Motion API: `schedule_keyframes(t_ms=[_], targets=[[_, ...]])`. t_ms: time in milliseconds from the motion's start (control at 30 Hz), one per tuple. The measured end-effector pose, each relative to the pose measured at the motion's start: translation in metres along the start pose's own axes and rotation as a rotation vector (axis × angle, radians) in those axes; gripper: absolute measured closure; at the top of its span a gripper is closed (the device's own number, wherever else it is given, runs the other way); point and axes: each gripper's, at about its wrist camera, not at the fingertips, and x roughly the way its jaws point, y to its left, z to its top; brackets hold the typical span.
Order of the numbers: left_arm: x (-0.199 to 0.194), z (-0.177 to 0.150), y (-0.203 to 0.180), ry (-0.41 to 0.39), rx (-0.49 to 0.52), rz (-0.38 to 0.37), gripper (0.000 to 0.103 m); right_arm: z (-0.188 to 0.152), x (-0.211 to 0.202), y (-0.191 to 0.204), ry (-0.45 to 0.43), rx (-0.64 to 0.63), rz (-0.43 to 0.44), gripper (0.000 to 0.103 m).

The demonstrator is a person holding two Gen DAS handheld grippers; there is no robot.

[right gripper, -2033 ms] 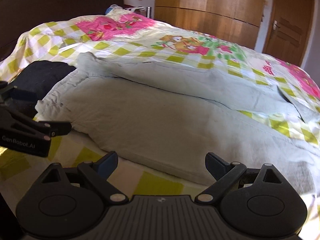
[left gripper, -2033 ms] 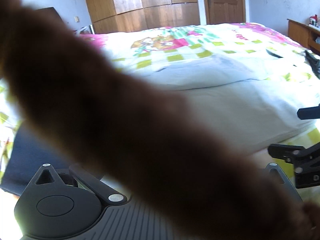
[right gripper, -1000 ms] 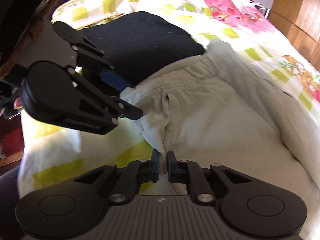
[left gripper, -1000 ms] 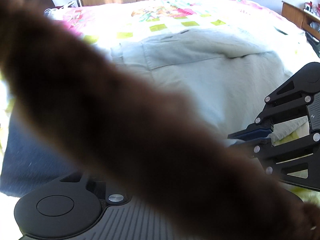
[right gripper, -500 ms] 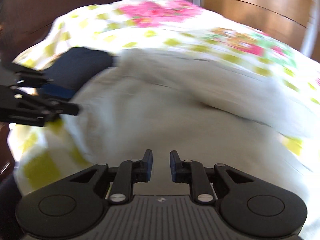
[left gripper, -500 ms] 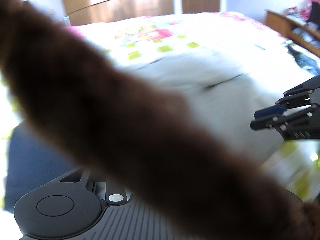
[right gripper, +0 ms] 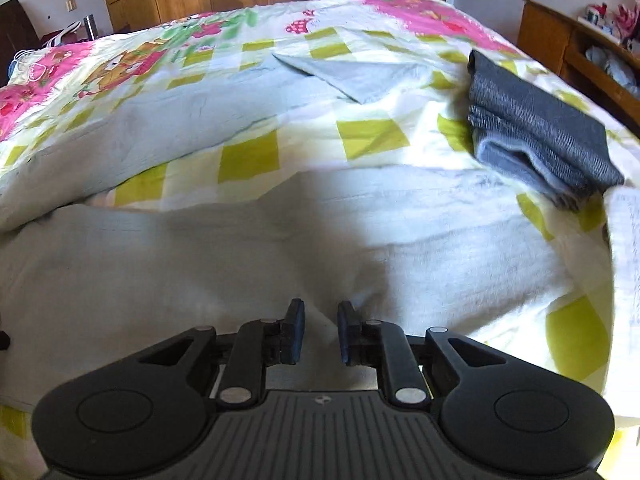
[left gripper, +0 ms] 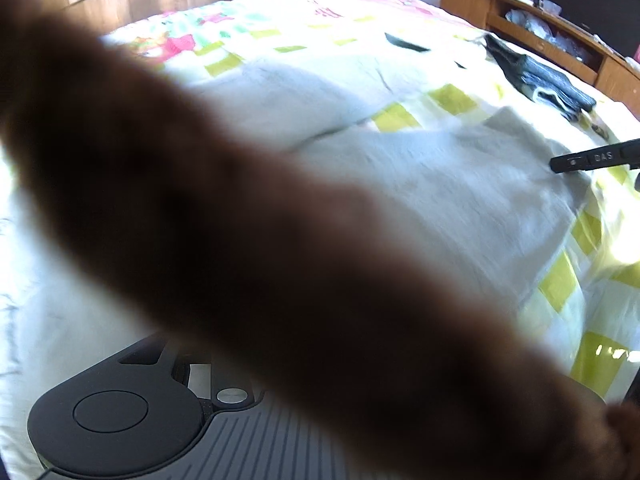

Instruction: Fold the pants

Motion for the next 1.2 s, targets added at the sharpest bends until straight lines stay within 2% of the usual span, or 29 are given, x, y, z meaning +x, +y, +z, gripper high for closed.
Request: schedule_keyframes(t_ms=[67, 133, 200, 267, 333, 467, 567, 667, 800, 967, 1067, 1100, 1133, 1167, 1200], targets=[[-0.011, 0.006, 0.015, -0.024, -0.012, 0.021, 0.061, 0.014, 0.001, 0.020, -0.036, -0.095, 0.039, 0.069], [-0.022, 0.012, 0.035, -0.058, -0.026, 0.044, 0.054, 0.029, 0.005, 0.045, -0.059, -0.184, 0.098, 0.069], [-0.034, 0.024, 0.062, -0.102, -0.037, 0.084, 0.044, 0.056, 0.020, 0.080, -0.075, -0.301, 0.149, 0.068], [-0.041, 0.036, 0.095, -0.129, -0.040, 0.130, 0.039, 0.087, 0.036, 0.113, -0.108, -0.418, 0.205, 0.066], [-0.041, 0.048, 0.129, -0.136, -0.033, 0.183, 0.035, 0.122, 0.062, 0.151, -0.133, -0.536, 0.258, 0.059], [-0.023, 0.069, 0.200, -0.105, -0.045, 0.273, 0.033, 0.181, 0.129, 0.217, -0.109, -0.697, 0.363, 0.055], [0.001, 0.077, 0.247, -0.061, -0.095, 0.266, 0.033, 0.202, 0.165, 0.253, -0.078, -0.820, 0.375, 0.053], [0.022, 0.082, 0.269, -0.010, -0.071, 0.262, 0.033, 0.212, 0.183, 0.272, -0.030, -0.926, 0.408, 0.052], [0.038, 0.089, 0.288, 0.062, -0.062, 0.173, 0.033, 0.223, 0.195, 0.282, 0.055, -1.057, 0.439, 0.046], [0.053, 0.101, 0.300, 0.140, -0.039, 0.092, 0.038, 0.235, 0.210, 0.285, 0.182, -1.083, 0.481, 0.044], [0.060, 0.103, 0.303, 0.164, -0.034, 0.082, 0.042, 0.236, 0.219, 0.284, 0.227, -1.032, 0.504, 0.047], [0.062, 0.104, 0.305, 0.171, -0.042, 0.088, 0.047, 0.236, 0.219, 0.283, 0.232, -1.011, 0.515, 0.056], [0.063, 0.104, 0.305, 0.179, -0.046, 0.094, 0.057, 0.234, 0.217, 0.282, 0.226, -1.003, 0.513, 0.075], [0.063, 0.105, 0.305, 0.182, -0.035, 0.109, 0.064, 0.230, 0.213, 0.283, 0.211, -1.012, 0.495, 0.082], [0.061, 0.105, 0.302, 0.183, -0.017, 0.120, 0.075, 0.226, 0.208, 0.284, 0.189, -1.025, 0.483, 0.083]])
